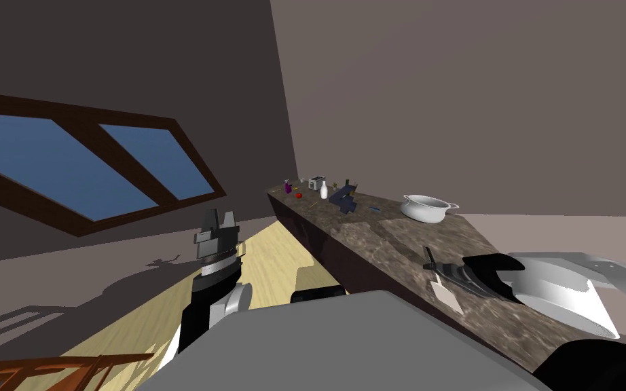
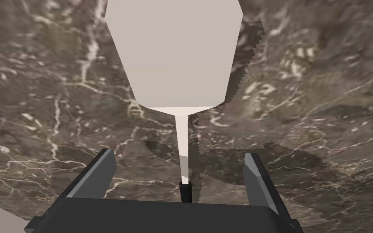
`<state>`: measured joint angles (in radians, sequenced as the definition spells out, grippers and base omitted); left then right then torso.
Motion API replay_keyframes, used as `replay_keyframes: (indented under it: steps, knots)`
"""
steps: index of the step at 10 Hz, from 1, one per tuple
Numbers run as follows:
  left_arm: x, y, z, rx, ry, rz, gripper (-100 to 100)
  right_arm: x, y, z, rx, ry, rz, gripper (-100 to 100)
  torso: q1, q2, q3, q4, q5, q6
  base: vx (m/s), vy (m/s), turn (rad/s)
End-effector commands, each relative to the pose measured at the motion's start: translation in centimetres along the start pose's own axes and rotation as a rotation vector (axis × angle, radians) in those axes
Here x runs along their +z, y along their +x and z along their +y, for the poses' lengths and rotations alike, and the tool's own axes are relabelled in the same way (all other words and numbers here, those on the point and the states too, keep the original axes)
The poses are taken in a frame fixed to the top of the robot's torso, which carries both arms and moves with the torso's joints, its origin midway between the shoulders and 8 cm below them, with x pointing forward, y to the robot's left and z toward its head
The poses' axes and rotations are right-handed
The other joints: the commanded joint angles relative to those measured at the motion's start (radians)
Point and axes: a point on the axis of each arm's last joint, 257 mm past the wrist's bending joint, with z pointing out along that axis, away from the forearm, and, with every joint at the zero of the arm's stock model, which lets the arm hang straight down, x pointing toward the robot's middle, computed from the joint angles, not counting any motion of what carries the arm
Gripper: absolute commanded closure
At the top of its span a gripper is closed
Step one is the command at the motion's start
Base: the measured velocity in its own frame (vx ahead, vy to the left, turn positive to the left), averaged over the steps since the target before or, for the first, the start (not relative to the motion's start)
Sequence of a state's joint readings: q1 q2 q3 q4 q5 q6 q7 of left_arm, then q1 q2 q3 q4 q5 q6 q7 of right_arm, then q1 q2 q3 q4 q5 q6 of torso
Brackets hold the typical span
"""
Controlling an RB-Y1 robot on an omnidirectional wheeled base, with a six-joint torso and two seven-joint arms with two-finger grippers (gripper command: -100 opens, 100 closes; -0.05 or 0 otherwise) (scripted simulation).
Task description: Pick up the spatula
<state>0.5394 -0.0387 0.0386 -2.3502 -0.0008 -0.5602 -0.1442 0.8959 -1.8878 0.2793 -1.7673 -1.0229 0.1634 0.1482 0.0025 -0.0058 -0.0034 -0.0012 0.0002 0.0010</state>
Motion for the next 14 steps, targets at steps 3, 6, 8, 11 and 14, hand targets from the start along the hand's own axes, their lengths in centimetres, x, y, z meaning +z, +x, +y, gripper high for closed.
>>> replay_keyframes:
  steps: [3,6,8,11,14]
  knots:
    - [0.0,0.0,0.0,0.0,0.0,0.0,0,-0.1,0.3,-0.9,-0.011,0.027,0.008,-100,-0.001,0.004,0.002,0.001,0.0,0.0,0.034,-0.008,0.017]
    - [0.0,0.0,0.0,0.0,0.0,0.0,0,0.2,0.7,-1.6,-0.008,0.029,0.007,-100,-0.001,0.007,0.004,0.002,0.0,0.001,0.006,-0.001,0.018]
    - [0.0,0.0,0.0,0.0,0.0,0.0,0,0.5,1.2,-2.3,-0.001,0.031,0.007,-100,-0.002,0.005,0.003,0.001,0.0,0.0,0.035,-0.012,0.054]
    - [0.0,0.0,0.0,0.0,0.0,0.0,0,1.4,2.9,-4.4,0.019,0.039,0.01,-100,-0.001,0.005,0.003,0.001,0.0,0.001,0.039,-0.006,0.069]
    - [0.0,0.0,0.0,0.0,0.0,0.0,0,1.4,2.8,-4.4,0.016,0.04,0.009,100,-0.003,0.006,0.003,0.001,-0.003,0.0,0.007,0.001,0.003]
